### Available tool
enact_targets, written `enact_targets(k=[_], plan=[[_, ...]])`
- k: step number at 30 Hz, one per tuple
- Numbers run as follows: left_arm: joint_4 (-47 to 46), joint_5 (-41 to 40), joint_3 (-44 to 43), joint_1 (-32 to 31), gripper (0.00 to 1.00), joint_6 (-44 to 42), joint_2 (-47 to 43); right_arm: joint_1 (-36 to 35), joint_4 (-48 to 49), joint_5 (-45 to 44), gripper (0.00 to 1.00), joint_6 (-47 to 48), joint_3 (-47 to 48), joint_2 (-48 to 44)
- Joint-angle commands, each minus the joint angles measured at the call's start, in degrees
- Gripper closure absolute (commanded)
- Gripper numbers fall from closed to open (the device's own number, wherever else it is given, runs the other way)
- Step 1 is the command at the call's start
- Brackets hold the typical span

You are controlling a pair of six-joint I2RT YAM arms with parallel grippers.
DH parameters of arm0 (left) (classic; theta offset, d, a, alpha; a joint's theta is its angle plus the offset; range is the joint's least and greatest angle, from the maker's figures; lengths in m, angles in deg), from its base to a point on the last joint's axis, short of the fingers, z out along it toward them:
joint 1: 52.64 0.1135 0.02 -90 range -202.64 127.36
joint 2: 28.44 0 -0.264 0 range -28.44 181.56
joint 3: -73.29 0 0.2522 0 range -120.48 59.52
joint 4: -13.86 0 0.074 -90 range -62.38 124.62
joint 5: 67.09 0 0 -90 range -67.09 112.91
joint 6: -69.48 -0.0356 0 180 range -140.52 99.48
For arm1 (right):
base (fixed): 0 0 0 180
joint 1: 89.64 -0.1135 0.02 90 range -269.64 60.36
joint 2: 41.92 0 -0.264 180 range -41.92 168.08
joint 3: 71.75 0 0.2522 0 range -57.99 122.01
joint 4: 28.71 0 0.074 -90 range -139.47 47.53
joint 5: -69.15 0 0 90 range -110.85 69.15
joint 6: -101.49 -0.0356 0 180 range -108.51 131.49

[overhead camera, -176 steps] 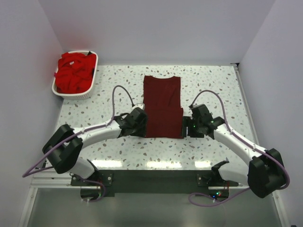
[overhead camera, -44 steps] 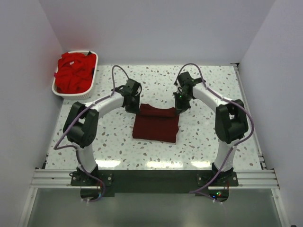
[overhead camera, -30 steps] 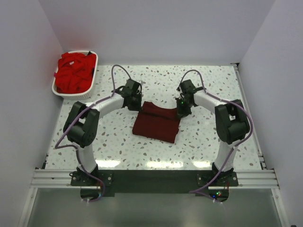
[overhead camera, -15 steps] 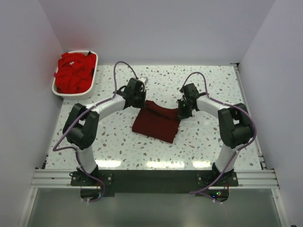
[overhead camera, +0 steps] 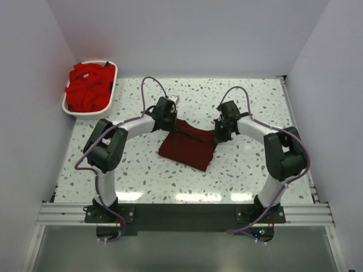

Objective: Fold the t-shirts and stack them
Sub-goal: Fold the tshirt

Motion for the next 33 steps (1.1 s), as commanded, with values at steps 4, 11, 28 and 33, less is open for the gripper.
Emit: enact_targets(k=[4, 11, 28, 33], plan=[[-3.1, -3.4, -0.4, -0.2, 0.97, 0.0, 1.5, 0.5, -1.8, -7.8, 1.0, -1.1, -1.7, -8.3], [-2.8, -4.4, -0.5, -0.2, 0.94, -0.1, 1.7, 2.7, 1.9, -10.4, 1.0, -2.6, -5.6, -6.4], [-0.3, -7.0, 5.7, -1.7, 0.25, 3.6, -20.2, 3.1, 3.2, -2.3, 0.42, 1.4, -4.7, -18.3], [-7.7, -3.0, 12.4, -5.6, 0.42, 0.9, -22.4, 3.0, 16.5, 12.9, 0.45, -1.3, -13.1, -20.5]])
